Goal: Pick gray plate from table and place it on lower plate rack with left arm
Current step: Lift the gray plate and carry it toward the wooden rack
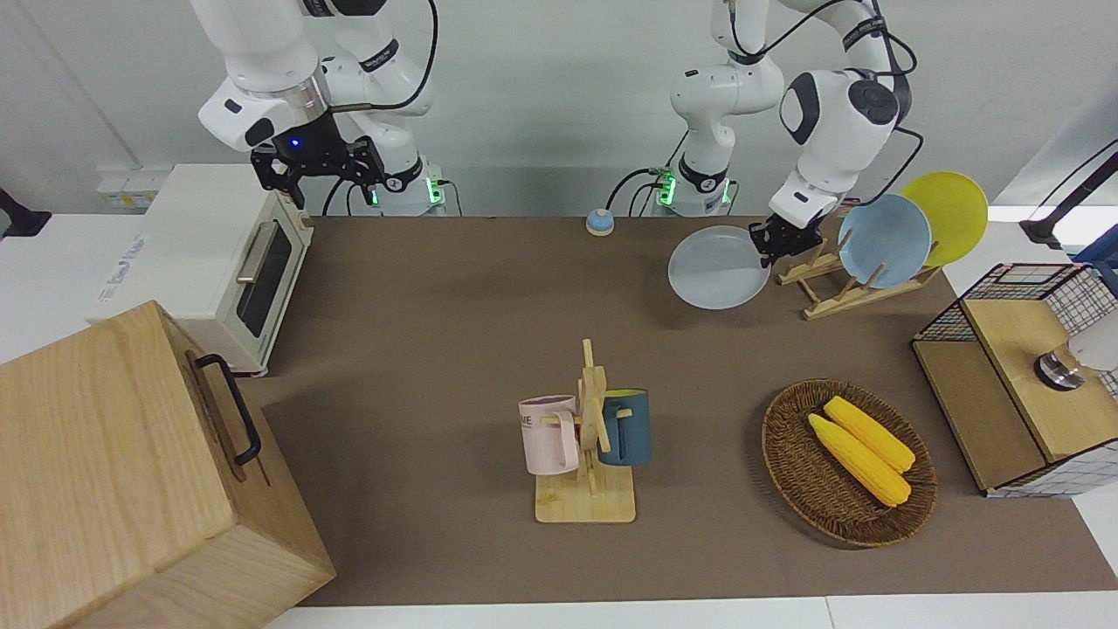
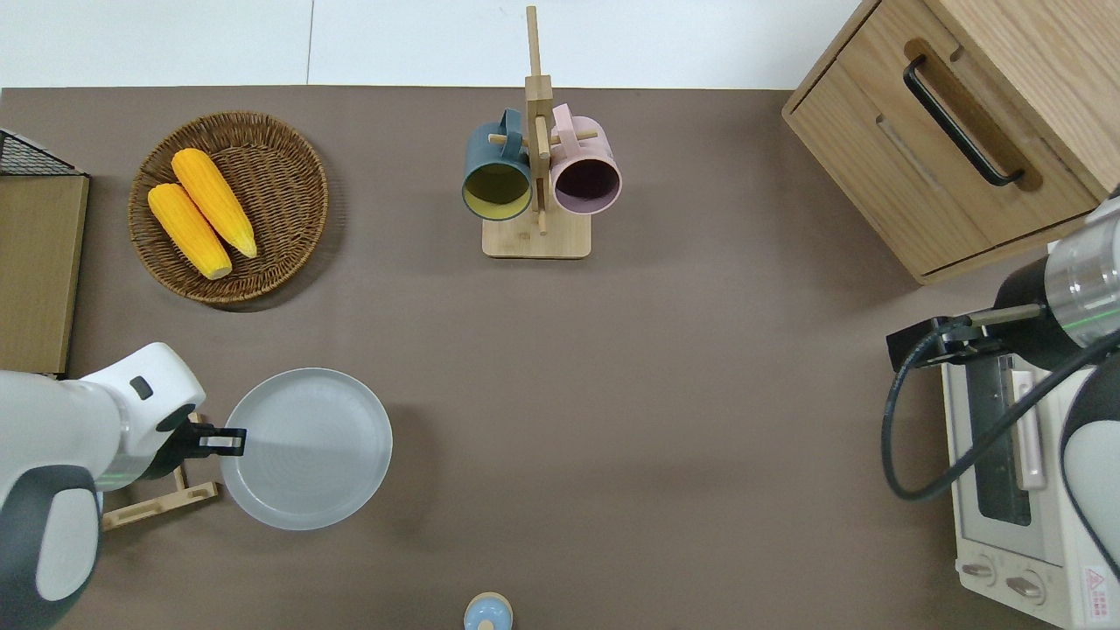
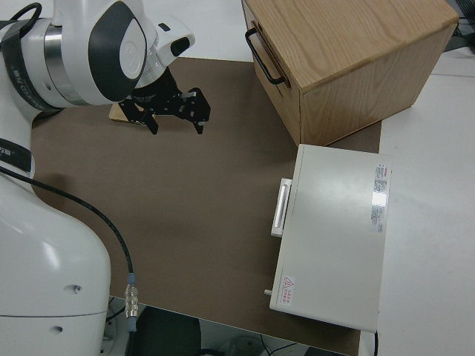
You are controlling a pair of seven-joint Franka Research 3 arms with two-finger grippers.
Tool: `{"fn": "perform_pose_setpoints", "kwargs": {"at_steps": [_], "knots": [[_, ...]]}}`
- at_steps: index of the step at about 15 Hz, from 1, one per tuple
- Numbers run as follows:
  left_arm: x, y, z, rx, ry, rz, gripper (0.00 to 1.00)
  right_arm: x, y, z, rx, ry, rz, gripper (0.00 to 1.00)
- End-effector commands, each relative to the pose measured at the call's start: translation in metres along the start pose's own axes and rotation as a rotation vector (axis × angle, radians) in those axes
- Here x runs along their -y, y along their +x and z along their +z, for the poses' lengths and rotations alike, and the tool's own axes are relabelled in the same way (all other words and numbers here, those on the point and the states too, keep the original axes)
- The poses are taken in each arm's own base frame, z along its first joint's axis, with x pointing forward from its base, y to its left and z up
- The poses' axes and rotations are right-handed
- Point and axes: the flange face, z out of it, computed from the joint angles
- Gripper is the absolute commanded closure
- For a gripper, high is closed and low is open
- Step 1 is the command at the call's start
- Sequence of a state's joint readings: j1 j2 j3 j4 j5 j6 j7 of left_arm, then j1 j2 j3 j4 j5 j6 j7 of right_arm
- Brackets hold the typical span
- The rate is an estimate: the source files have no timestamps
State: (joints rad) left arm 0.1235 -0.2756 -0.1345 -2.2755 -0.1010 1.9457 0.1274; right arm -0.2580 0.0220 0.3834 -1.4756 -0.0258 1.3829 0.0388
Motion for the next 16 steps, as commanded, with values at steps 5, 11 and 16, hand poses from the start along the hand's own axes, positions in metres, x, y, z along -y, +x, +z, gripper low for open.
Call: {"fn": "perform_pose_setpoints", "kwargs": {"at_steps": [5, 11, 16], "knots": [[0.008, 0.003, -0.083, 0.026, 0.006, -0.016, 1.00, -0.002, -0.002, -0.003, 0.003, -0.006, 0.016, 0.017], [0.016, 0.001, -0.092, 0.044, 0.111, 0.000, 1.00, -0.002, -0.002, -0.003, 0.002, -0.006, 0.016, 0.017], [0.023, -0.003, -0.098, 0.085, 0.284, -0.053, 1.00, -0.003, -0.002, -0.003, 0.002, -0.006, 0.018, 0.017]]}}
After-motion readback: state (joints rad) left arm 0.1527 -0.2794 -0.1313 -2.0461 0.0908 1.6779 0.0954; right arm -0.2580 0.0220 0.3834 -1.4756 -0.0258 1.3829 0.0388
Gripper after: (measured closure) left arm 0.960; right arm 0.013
